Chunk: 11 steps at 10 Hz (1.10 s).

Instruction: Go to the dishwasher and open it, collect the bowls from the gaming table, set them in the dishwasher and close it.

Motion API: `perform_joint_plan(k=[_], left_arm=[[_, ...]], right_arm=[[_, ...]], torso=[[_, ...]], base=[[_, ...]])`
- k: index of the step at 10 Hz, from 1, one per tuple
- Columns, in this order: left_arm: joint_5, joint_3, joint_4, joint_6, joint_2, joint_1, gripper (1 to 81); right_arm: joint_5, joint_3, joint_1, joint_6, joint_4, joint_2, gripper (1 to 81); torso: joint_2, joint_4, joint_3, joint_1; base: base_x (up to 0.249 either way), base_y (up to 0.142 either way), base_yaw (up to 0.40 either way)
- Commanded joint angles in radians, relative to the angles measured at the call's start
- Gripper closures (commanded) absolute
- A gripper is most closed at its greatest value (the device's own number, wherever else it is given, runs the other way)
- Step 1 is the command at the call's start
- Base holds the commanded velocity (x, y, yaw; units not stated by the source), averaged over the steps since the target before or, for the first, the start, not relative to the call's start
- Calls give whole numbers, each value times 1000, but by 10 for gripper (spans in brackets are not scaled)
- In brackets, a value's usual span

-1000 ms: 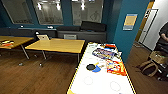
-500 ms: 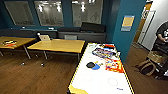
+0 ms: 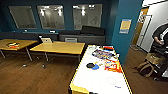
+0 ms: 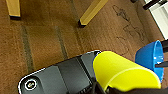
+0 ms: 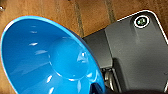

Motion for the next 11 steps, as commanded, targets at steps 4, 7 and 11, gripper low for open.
perform_joint_plan(k=[4, 7, 11], left_arm=[[-154, -208, 3, 6, 61, 38, 811], [-281, -373, -2, -3, 107, 104, 811], [-395, -573, -26, -5, 186, 164, 811]], right_arm=[[-48, -186, 29, -3, -105, 90, 811], [-51, -272, -8, -4, -172, 144, 811], [-39, -290, -44, -3, -223, 168, 811]], torso=[[0, 0, 0, 2], [0, 0, 0, 2], [0, 0, 0, 2]], base=[[0, 0, 0], [0, 0, 0], [0, 0, 0]])
